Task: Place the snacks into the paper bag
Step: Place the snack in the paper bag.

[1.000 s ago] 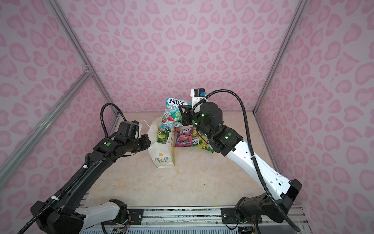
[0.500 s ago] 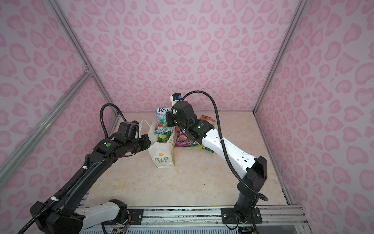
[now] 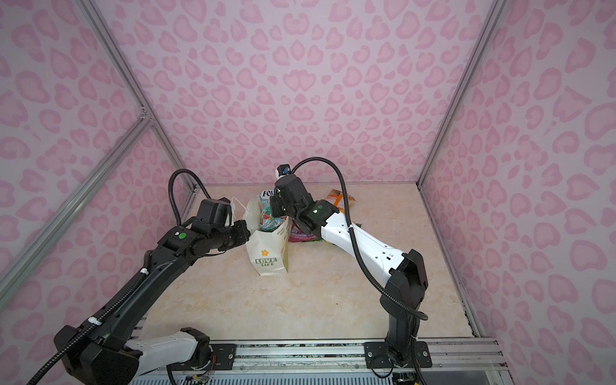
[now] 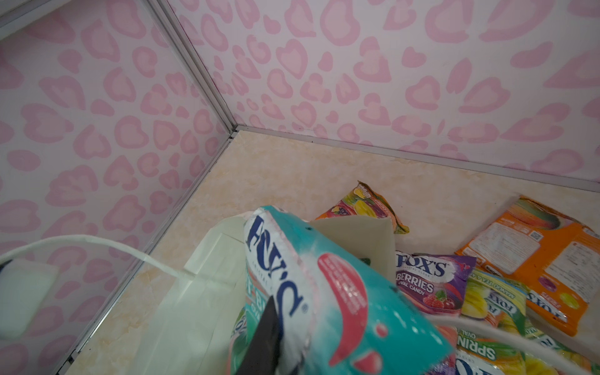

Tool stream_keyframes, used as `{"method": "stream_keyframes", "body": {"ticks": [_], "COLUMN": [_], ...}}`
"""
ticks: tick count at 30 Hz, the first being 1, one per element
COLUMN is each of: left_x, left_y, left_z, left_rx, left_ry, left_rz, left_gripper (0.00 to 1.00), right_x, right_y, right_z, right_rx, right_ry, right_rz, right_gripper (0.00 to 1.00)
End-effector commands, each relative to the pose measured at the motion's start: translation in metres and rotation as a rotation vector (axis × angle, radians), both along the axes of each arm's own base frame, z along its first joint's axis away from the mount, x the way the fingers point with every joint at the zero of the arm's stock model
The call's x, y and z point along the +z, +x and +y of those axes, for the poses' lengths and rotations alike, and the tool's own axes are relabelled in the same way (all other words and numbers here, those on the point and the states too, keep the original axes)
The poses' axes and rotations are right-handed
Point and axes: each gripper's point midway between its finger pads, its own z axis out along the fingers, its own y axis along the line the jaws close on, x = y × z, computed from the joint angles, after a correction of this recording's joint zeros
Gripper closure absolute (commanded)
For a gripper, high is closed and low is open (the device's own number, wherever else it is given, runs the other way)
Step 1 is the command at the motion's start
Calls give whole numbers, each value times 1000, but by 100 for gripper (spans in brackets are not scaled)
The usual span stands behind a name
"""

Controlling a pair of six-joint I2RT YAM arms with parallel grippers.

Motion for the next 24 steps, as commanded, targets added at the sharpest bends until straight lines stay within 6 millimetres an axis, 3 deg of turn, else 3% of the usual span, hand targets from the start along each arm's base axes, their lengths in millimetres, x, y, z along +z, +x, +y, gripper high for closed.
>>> {"method": "stream_keyframes", "body": {"ticks": [1,5,8,11,15,19,24], "left_x": [-7,-8,-8,-8,-9,-8,-4], "left_y": [-6,-6,-6,-6,-6,-6,-7], "left_z": [1,1,1,0,1,0,0], "left_rx": [-8,-9,-9,-9,-8,-10,-10], "left_ry": [10,12,13,11,12,6,5], "left_rz": [39,39,42,40,44,42,32], "left_gripper": [97,97,97,97,97,97,97], "right_x": [-4,-5,3,20,41,36,16], "right_y": [0,-1,-8,-19,-34,-42,-35], "right_z": [6,11,13,11,6,10,17], "right_rx": [7,23,37,44,54,69,62], "right_ry": [0,6,23,52,77,65,20], "right_rz": [2,12,-8,-61,-108,-96,-63], "right_gripper": [100,93,94,99,100,100,100]}}
